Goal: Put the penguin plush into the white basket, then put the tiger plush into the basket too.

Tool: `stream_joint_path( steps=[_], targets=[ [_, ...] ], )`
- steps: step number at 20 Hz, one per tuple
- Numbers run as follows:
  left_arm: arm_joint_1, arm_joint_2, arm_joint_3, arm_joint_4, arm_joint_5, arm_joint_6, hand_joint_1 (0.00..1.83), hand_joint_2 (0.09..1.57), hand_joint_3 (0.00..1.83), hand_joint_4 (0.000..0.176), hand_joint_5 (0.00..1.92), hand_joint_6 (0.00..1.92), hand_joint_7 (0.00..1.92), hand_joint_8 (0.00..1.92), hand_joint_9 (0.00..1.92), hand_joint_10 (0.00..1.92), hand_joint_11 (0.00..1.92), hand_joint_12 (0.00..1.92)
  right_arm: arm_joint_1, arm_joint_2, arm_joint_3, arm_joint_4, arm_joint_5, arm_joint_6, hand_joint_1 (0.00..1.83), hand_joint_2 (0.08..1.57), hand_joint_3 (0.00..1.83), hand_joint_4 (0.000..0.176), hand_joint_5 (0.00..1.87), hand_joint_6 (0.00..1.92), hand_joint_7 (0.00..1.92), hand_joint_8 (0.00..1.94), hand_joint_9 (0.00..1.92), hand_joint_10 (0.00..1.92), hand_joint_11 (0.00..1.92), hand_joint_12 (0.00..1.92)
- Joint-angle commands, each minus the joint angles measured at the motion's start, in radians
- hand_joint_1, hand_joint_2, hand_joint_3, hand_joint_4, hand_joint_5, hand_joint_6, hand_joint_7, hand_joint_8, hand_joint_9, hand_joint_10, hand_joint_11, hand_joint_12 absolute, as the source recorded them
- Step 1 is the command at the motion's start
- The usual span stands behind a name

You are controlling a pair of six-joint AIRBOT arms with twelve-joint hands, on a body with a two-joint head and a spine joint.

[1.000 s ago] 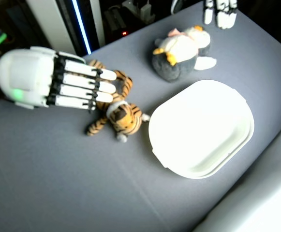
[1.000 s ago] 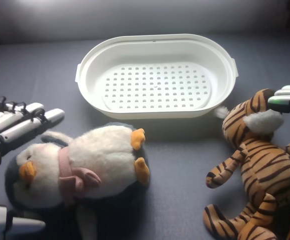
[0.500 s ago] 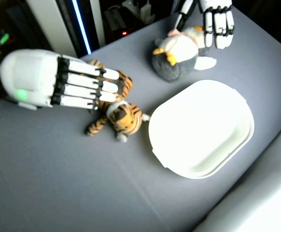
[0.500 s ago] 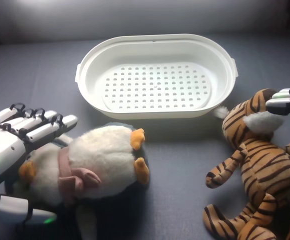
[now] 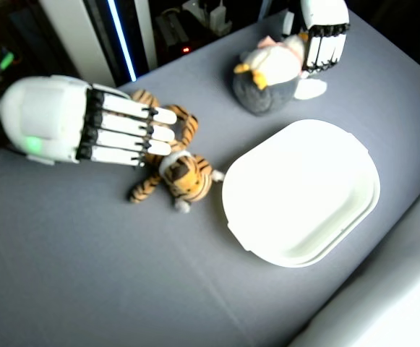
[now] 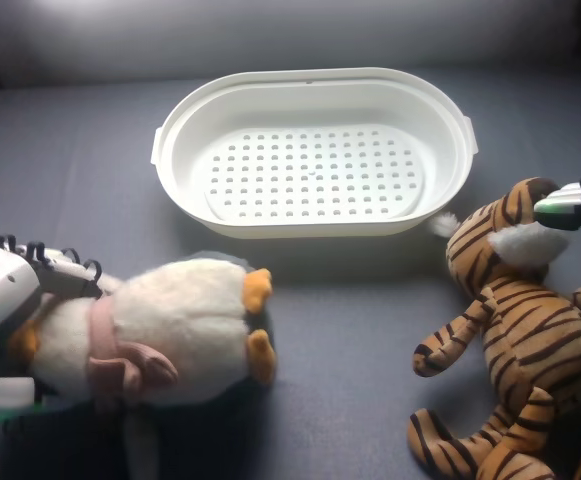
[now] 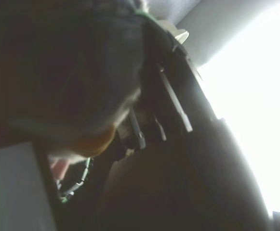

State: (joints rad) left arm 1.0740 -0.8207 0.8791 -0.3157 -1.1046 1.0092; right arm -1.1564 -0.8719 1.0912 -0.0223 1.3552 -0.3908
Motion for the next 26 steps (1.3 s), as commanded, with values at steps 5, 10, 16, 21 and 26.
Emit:
stream_joint_path(
  steps=[5,10,16,21,26],
  targets=[
    [-0.018,0.070,0.003,0.031,-0.357,-0.066,1.27,1.10,0.00,0.000,1.16,0.47,0.92,1.29,0.88,1.00,0.73,1.37,0.010,-0.006,0.007,0.028,0.118,0.012,0.78,1.27,0.00,0.006,0.49,0.00,0.51,0.00,0.48,0.00,0.41,0.17],
    [-0.194,0.008,0.125,-0.024,-0.244,-0.064,1.37,1.13,0.00,0.000,0.98,1.00,0.87,1.05,0.88,1.23,0.75,1.16,0.010,-0.009,0.011,0.028,0.116,0.012,0.77,1.28,0.00,0.003,0.48,0.00,0.50,0.00,0.47,0.00,0.42,0.12],
    [-0.451,-0.117,0.308,-0.025,0.061,-0.022,1.37,1.10,0.00,0.000,0.98,1.08,0.99,0.79,0.94,1.09,0.89,0.88,0.009,-0.014,0.017,0.028,0.116,0.013,0.79,1.27,0.00,0.015,0.51,0.01,0.51,0.00,0.49,0.01,0.46,0.10],
    [-0.611,-0.164,0.371,0.001,0.293,0.125,1.20,1.00,0.00,0.000,0.81,0.38,0.93,0.46,0.96,0.42,0.79,0.93,0.008,-0.021,0.021,0.029,0.116,0.013,0.81,1.26,0.00,0.034,0.50,0.00,0.49,0.00,0.48,0.00,0.46,0.08],
    [-0.617,-0.170,0.370,-0.004,0.300,0.156,0.84,0.91,0.00,0.045,0.37,0.00,0.61,0.00,0.56,0.00,0.18,0.65,0.008,-0.023,0.023,0.033,0.116,0.014,0.76,1.29,0.01,0.009,0.51,0.00,0.53,0.01,0.51,0.01,0.47,0.07]
  ],
)
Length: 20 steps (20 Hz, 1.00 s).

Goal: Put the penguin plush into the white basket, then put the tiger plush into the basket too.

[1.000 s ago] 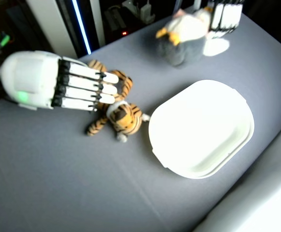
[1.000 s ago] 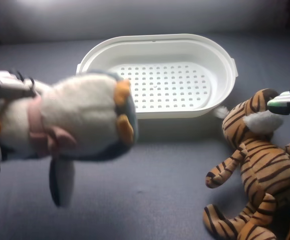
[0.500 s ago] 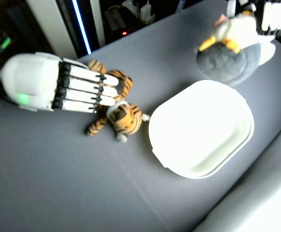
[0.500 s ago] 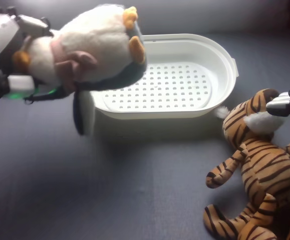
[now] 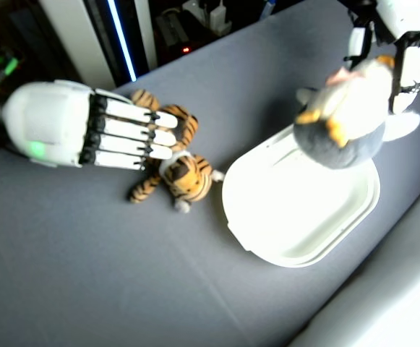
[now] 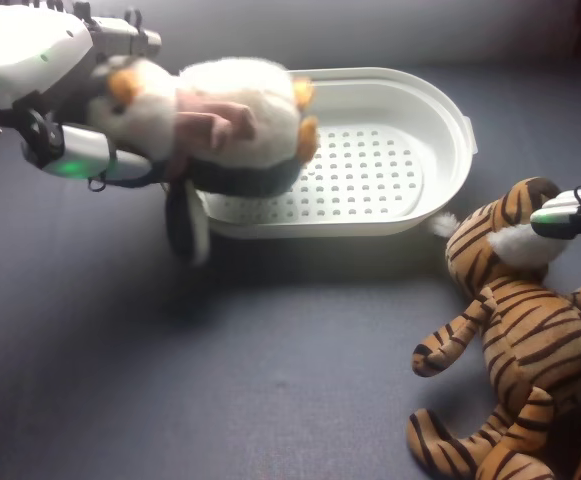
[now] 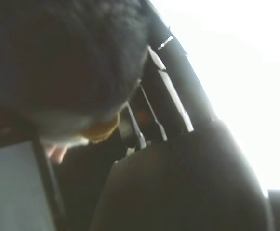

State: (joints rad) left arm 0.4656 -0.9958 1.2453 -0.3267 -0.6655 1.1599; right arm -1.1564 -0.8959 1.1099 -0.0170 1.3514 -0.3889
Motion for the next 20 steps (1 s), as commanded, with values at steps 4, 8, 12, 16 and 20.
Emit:
stream_joint_path(
  steps=[4,8,12,16,20],
  targets=[
    [0.024,0.020,-0.015,0.004,-0.162,0.006,0.78,0.86,0.00,0.128,0.26,0.00,0.47,0.00,0.41,0.00,0.03,0.73,0.008,0.001,0.002,0.028,0.140,0.014,0.78,1.28,0.00,0.006,0.50,0.00,0.53,0.00,0.52,0.00,0.50,0.06],
    [0.103,0.079,-0.095,0.010,-0.283,0.006,0.80,0.87,0.00,0.142,0.23,0.00,0.40,0.00,0.32,0.00,0.00,0.56,0.008,0.032,-0.016,0.011,0.206,0.015,0.93,1.22,0.00,0.055,0.49,0.00,0.51,0.01,0.49,0.01,0.48,0.05],
    [0.226,0.181,-0.250,0.098,-0.473,-0.011,0.73,0.85,0.00,0.176,0.08,0.00,0.19,0.00,0.19,0.00,0.00,0.26,0.007,0.045,-0.044,-0.084,0.180,0.014,0.92,1.15,0.00,0.089,0.47,0.00,0.57,0.01,0.56,0.00,0.55,0.05],
    [0.436,0.272,-0.358,0.121,-0.693,-0.120,0.77,0.81,0.00,0.176,0.08,0.00,0.15,0.00,0.12,0.00,0.00,0.32,0.007,0.043,-0.062,-0.152,0.096,0.015,0.81,1.17,0.00,0.108,0.49,0.00,0.53,0.00,0.50,0.00,0.55,0.04],
    [0.541,0.310,-0.426,0.128,-0.830,-0.126,0.79,0.81,0.01,0.155,0.04,0.00,0.03,0.00,0.00,0.00,0.01,0.11,0.015,0.029,-0.050,-0.178,-0.003,0.015,0.85,1.17,0.00,0.119,0.45,0.00,0.50,0.00,0.50,0.00,0.56,0.03]
  ],
)
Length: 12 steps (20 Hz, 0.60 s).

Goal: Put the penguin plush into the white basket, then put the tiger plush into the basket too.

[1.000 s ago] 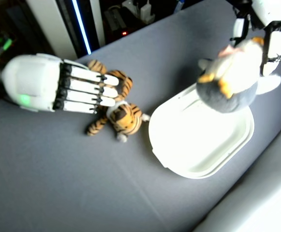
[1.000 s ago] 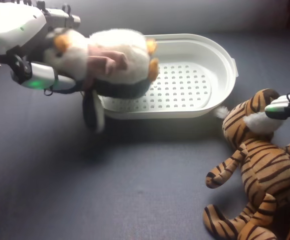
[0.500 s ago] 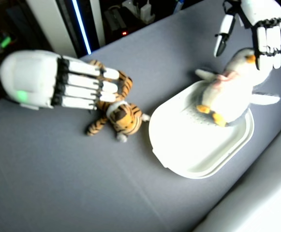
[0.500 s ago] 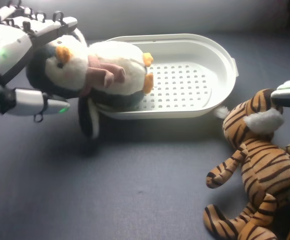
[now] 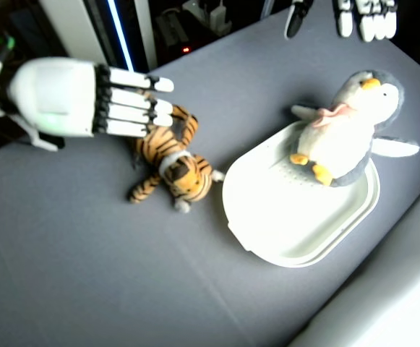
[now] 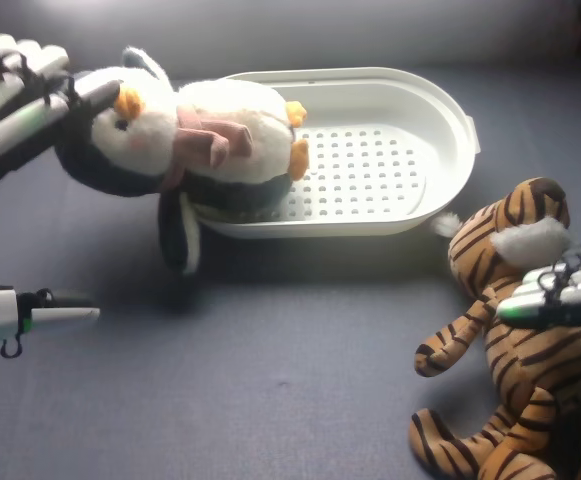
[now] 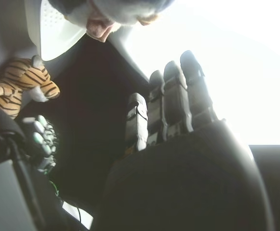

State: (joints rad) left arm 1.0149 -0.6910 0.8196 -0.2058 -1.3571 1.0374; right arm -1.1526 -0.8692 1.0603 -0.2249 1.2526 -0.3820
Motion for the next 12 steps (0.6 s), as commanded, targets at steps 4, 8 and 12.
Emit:
stream_joint_path(
  steps=[4,8,12],
  targets=[
    [0.007,0.000,-0.008,0.018,-0.156,-0.025,0.84,0.83,0.01,0.119,0.04,0.01,0.00,0.00,0.00,0.00,0.00,0.12,0.058,-0.027,0.047,0.028,-0.020,0.004,0.95,1.13,0.00,0.084,0.46,0.01,0.49,0.01,0.48,0.01,0.55,0.03],
    [0.026,-0.003,-0.010,0.014,-0.164,-0.040,0.83,0.81,0.00,0.097,0.09,0.00,0.08,0.00,0.03,0.00,0.07,0.18,0.086,-0.035,0.068,0.040,-0.089,-0.032,1.15,1.06,0.00,0.048,0.55,0.01,0.55,0.01,0.55,0.01,0.57,0.08],
    [0.032,-0.007,-0.010,0.011,-0.171,-0.046,0.83,0.81,0.00,0.096,0.12,0.01,0.11,0.01,0.08,0.01,0.06,0.20,0.114,-0.062,0.086,0.047,-0.183,-0.087,1.37,1.04,0.00,0.014,0.69,0.00,0.66,0.00,0.83,0.02,0.51,0.65]
  ],
)
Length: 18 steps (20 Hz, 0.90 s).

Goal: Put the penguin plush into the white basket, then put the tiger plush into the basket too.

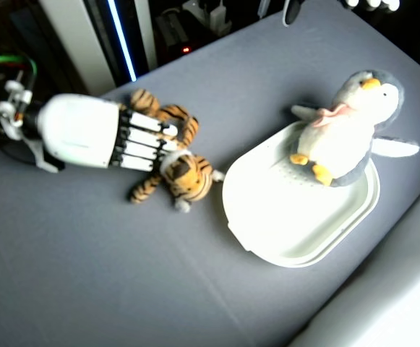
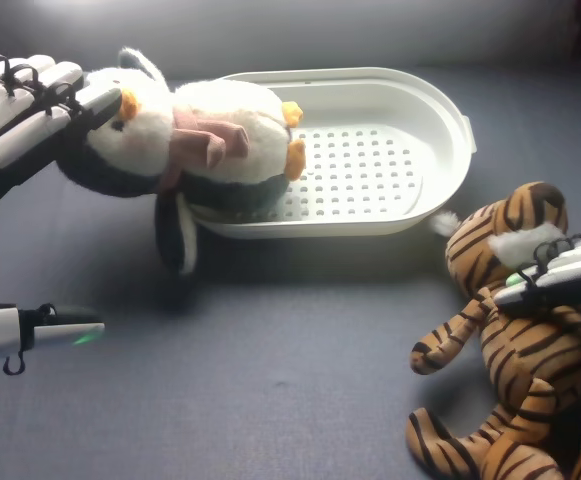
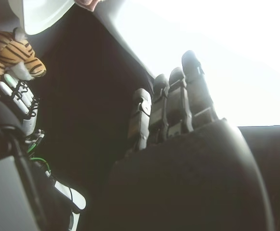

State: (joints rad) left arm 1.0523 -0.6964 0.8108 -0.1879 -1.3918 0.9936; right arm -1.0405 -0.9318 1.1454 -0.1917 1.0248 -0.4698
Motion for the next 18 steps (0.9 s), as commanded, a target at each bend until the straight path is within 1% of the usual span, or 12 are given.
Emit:
stream_joint_path(
  steps=[1,2,4,7,8,9,10,12,14,16,17,18],
  targets=[
    [-0.005,-0.002,-0.001,-0.007,-0.136,-0.005,0.83,0.81,0.00,0.093,0.13,0.00,0.12,0.00,0.10,0.00,0.04,0.27,0.009,-0.007,0.005,0.013,0.021,-0.011,1.56,1.09,0.00,0.000,0.78,0.00,0.73,0.03,0.83,1.01,0.58,1.02],
    [-0.003,-0.003,-0.001,-0.008,-0.138,-0.008,0.82,0.82,0.00,0.095,0.14,0.00,0.13,0.00,0.09,0.00,0.01,0.34,0.012,-0.017,0.013,0.013,0.005,-0.013,1.37,1.21,0.00,0.000,0.73,1.00,0.64,1.19,0.81,1.39,0.71,1.26],
    [0.005,-0.006,-0.001,-0.013,-0.145,-0.015,0.82,0.82,0.00,0.103,0.12,0.00,0.13,0.00,0.09,0.00,0.00,0.35,0.020,-0.024,0.020,0.014,-0.002,-0.013,1.15,1.28,0.00,0.000,0.70,1.35,0.66,1.59,0.72,1.68,0.81,1.69],
    [0.014,-0.007,-0.001,-0.021,-0.151,-0.018,0.80,0.83,0.00,0.097,0.13,0.00,0.14,0.00,0.08,0.00,0.00,0.23,0.036,-0.024,0.020,0.014,0.029,0.000,1.27,1.29,0.00,0.000,0.56,1.44,0.64,1.59,0.72,1.75,0.83,1.82],
    [0.019,-0.007,-0.001,-0.024,-0.154,-0.020,0.80,0.83,0.00,0.094,0.13,0.00,0.14,0.00,0.09,0.00,0.00,0.18,0.040,-0.023,0.019,0.013,0.077,0.020,1.14,1.31,0.00,0.007,0.61,1.54,0.63,1.57,0.73,1.70,0.83,1.78],
    [0.022,-0.007,-0.001,-0.024,-0.155,-0.023,0.78,0.83,0.00,0.098,0.13,0.00,0.14,0.00,0.07,0.00,0.00,0.10,0.046,-0.017,0.017,0.013,0.123,0.037,1.12,1.31,0.00,0.019,0.64,1.51,0.64,1.56,0.70,1.65,0.80,1.71],
    [0.026,-0.007,-0.001,-0.025,-0.159,-0.027,0.76,0.83,0.00,0.100,0.14,0.00,0.14,0.00,0.07,0.00,0.00,0.09,0.059,0.000,0.007,0.013,0.191,0.048,1.13,1.29,0.00,0.000,0.73,1.41,0.62,1.56,0.70,1.62,0.77,1.70],
    [0.029,-0.009,-0.001,-0.026,-0.162,-0.029,0.77,0.83,0.00,0.098,0.15,0.01,0.14,0.00,0.08,0.01,0.01,0.08,0.068,0.018,-0.003,0.013,0.239,0.049,1.27,1.28,0.00,0.000,0.74,1.42,0.58,1.51,0.65,1.61,0.61,1.67],
    [0.031,-0.015,-0.001,-0.028,-0.164,-0.030,0.81,0.82,0.00,0.105,0.15,0.01,0.15,0.01,0.09,0.01,0.01,0.08,0.096,0.044,-0.015,0.014,0.326,0.048,1.18,1.30,0.00,0.000,0.73,1.18,0.59,1.78,0.46,1.76,0.52,1.91],
    [0.031,-0.018,-0.001,-0.028,-0.164,-0.030,0.81,0.83,0.00,0.095,0.16,0.01,0.14,0.00,0.09,0.01,0.01,0.08,0.147,0.047,-0.004,0.025,0.357,0.033,1.17,1.27,0.00,0.000,0.78,1.17,0.62,1.68,0.57,1.50,0.61,1.68],
    [0.032,-0.019,-0.001,-0.028,-0.164,-0.031,0.80,0.83,0.00,0.102,0.16,0.01,0.15,0.00,0.09,0.01,0.01,0.09,0.184,0.039,0.009,0.030,0.357,0.013,1.29,1.25,0.00,0.000,0.78,1.18,0.64,1.52,0.69,1.55,0.65,1.63],
    [0.032,-0.021,0.000,-0.028,-0.164,-0.032,0.81,0.82,0.00,0.100,0.16,0.01,0.15,0.00,0.10,0.01,0.01,0.09,0.221,0.024,0.020,0.038,0.357,-0.003,1.18,1.26,0.00,0.000,0.75,1.24,0.69,1.53,0.64,1.41,0.59,1.65]
  ],
)
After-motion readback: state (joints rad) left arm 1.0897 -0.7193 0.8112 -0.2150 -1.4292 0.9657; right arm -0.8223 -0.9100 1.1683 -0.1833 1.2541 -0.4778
